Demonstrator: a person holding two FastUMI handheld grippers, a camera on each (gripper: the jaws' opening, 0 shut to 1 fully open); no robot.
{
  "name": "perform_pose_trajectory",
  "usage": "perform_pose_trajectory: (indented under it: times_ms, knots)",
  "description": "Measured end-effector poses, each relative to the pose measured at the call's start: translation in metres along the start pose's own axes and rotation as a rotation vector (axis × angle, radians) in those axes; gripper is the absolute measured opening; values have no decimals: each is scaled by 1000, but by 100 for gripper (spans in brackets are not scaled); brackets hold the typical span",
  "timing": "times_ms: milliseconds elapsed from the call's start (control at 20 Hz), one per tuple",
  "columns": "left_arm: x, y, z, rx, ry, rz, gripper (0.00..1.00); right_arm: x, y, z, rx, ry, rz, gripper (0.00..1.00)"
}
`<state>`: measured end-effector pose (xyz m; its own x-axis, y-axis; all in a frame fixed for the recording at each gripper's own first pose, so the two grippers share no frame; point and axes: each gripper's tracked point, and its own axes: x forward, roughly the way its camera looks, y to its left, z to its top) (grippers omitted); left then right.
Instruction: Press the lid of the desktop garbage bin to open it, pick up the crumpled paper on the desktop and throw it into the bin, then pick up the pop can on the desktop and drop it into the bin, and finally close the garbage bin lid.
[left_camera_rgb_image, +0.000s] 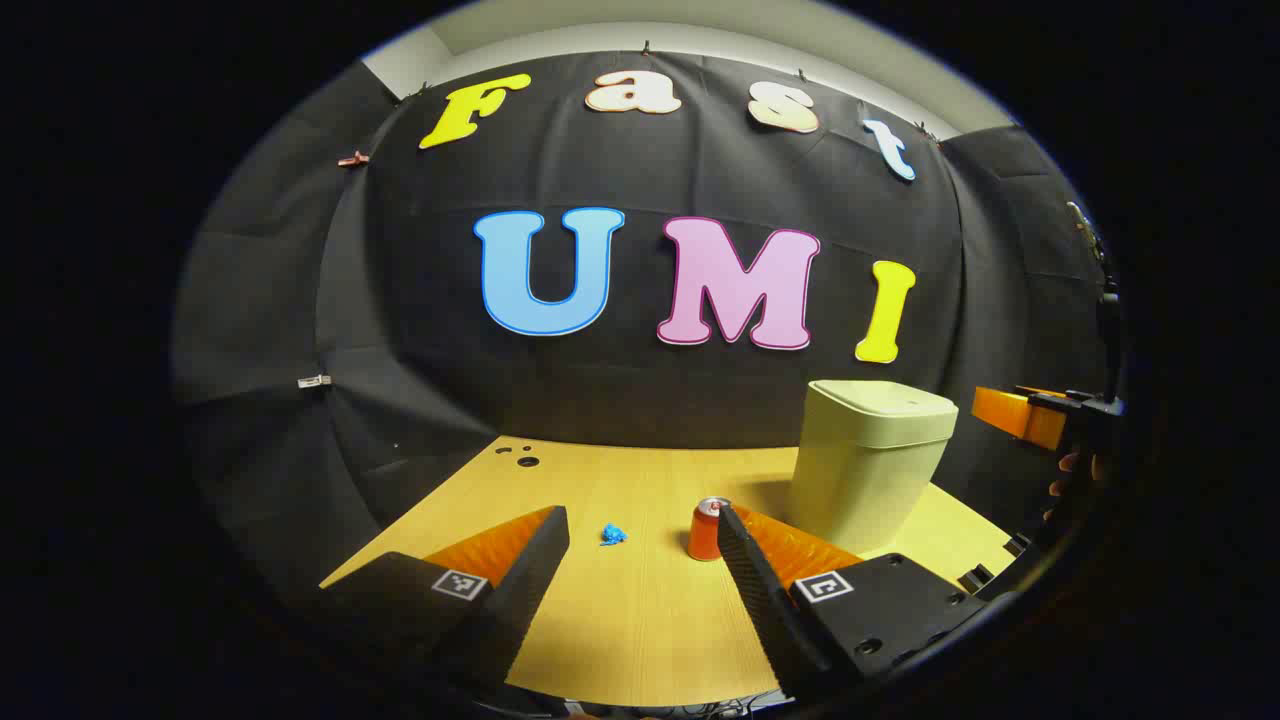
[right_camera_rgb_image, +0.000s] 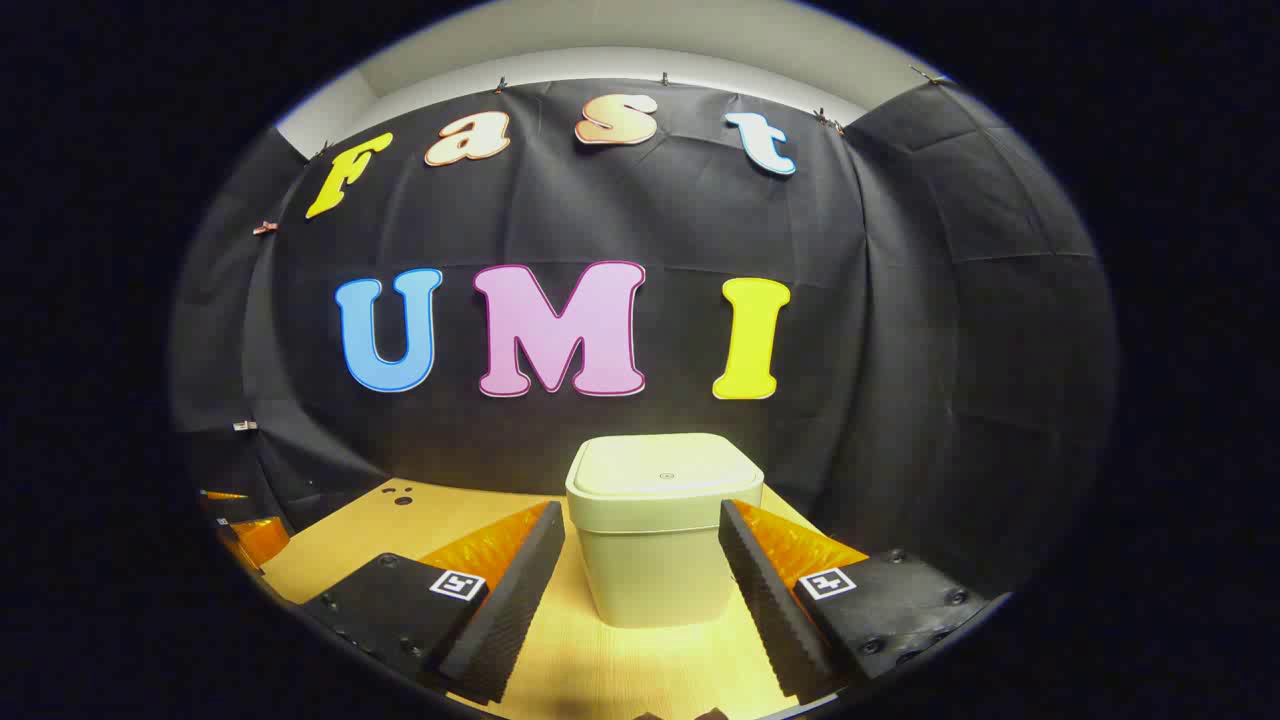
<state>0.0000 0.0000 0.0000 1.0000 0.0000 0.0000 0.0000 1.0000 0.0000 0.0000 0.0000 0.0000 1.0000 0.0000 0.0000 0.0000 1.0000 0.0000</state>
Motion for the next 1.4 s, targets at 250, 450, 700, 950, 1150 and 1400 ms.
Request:
perform_pose_trajectory:
  times_ms: [250, 450, 700, 950, 1150, 1400]
  knots:
    - [18, -15, -3, 2, 17, -20, 96, 5, -10, -7, -19, 13, 6, 98]
    - [29, -23, -8, -8, 44, -37, 96, 5, -21, -6, -36, 2, 1, 98]
    - [34, -30, -7, 17, 46, -52, 96, 10, -34, -2, -18, -4, -26, 98]
    - [35, -34, -11, 22, 48, -56, 96, 14, -39, -6, -12, 7, -36, 98]
    - [36, -34, -18, 16, 65, -56, 96, 13, -35, -8, -19, 15, -31, 98]
    - [36, -30, -22, 15, 76, -53, 96, 14, -31, -8, -39, 24, -21, 98]
